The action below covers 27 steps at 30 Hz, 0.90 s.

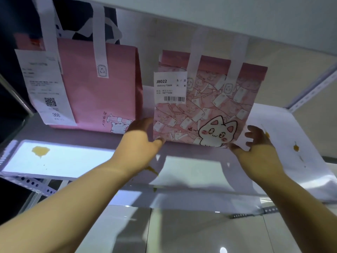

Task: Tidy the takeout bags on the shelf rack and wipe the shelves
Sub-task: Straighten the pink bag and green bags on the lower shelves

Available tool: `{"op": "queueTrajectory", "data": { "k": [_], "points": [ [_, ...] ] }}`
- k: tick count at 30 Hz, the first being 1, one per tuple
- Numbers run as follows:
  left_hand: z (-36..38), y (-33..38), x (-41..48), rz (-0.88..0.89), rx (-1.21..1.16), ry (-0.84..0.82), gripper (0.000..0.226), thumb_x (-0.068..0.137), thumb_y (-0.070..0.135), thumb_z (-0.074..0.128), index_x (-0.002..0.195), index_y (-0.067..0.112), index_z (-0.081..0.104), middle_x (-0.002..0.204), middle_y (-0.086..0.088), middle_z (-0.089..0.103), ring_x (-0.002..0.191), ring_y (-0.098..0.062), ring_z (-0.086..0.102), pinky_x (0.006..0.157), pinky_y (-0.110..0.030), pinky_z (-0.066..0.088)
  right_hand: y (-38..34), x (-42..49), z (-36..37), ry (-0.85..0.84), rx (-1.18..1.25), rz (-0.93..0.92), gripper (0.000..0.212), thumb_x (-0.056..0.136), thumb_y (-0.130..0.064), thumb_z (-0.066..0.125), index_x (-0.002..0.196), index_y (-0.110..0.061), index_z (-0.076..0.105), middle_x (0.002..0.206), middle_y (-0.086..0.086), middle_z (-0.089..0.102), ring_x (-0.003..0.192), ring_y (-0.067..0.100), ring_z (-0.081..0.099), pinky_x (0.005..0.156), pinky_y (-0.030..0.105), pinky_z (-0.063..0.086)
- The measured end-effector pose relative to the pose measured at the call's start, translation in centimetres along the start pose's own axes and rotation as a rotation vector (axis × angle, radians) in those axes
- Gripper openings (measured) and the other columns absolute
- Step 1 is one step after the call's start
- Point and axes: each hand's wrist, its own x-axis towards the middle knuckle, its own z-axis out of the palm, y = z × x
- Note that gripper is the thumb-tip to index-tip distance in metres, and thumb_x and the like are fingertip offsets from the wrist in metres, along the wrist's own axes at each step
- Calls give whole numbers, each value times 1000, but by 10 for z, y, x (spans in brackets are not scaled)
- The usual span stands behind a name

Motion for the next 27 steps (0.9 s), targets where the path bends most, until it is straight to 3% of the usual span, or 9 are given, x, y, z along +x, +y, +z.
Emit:
{"op": "queueTrajectory", "data": {
  "k": [5, 9, 13, 16, 18, 22, 27],
  "points": [
    [-17, 0, -30, -65, -6, -82, 45, 82, 33, 67, 123, 24, 53, 122, 1, 53, 106, -11, 53, 84, -23, 37, -13, -32, -6, 20, 88, 29, 51, 82, -30, 68, 127, -20, 46, 124, 1, 54, 107, 19, 54, 90, 35, 44],
    [-31, -6, -66, -70, -93, -150, 28, 82, 30, 68, 108, 32, 56, 113, 11, 55, 92, 6, 52, 69, -11, 39, -23, -75, -5, 36, 172, -5, 35, 83, -26, 68, 115, -21, 55, 106, -5, 59, 96, 12, 54, 79, 25, 40],
    [-39, -22, -100, -53, -144, -223, 21, 83, 24, 67, 98, 34, 57, 106, 10, 59, 90, 2, 56, 69, -14, 45, -31, -120, 14, 51, 201, 14, 18, 82, -23, 66, 99, -27, 60, 94, -8, 63, 90, 10, 59, 74, 19, 40],
    [-39, -38, -123, -29, -108, -271, 19, 82, 23, 67, 97, 30, 59, 102, 11, 60, 90, 3, 57, 66, -2, 41, -32, -150, 36, 81, 128, -80, 17, 81, -17, 66, 98, -16, 64, 90, -2, 66, 84, 12, 61, 75, 14, 41],
    [-37, -52, -136, -47, -71, -274, 18, 82, 24, 67, 94, 33, 59, 97, 17, 61, 86, 11, 56, 65, 2, 39, -29, -168, 51, 8, 90, -92, 15, 82, -21, 65, 97, -17, 64, 90, -4, 67, 83, 9, 61, 72, 11, 41],
    [-22, -89, -161, -138, -31, -285, 19, 81, 24, 68, 83, 39, 56, 91, 19, 61, 80, 15, 56, 63, 1, 38, -11, -199, 90, -163, 106, -47, 15, 83, -28, 65, 98, -27, 61, 94, -11, 64, 88, 4, 60, 75, 20, 47],
    [13, -159, -184, -195, 43, -274, 17, 80, 24, 69, 83, 35, 57, 88, 18, 59, 83, 1, 60, 69, -17, 45, 19, -210, 148, -316, 26, -121, 20, 85, -30, 63, 104, -25, 61, 98, -12, 63, 91, 5, 58, 77, 24, 49]
  ]
}}
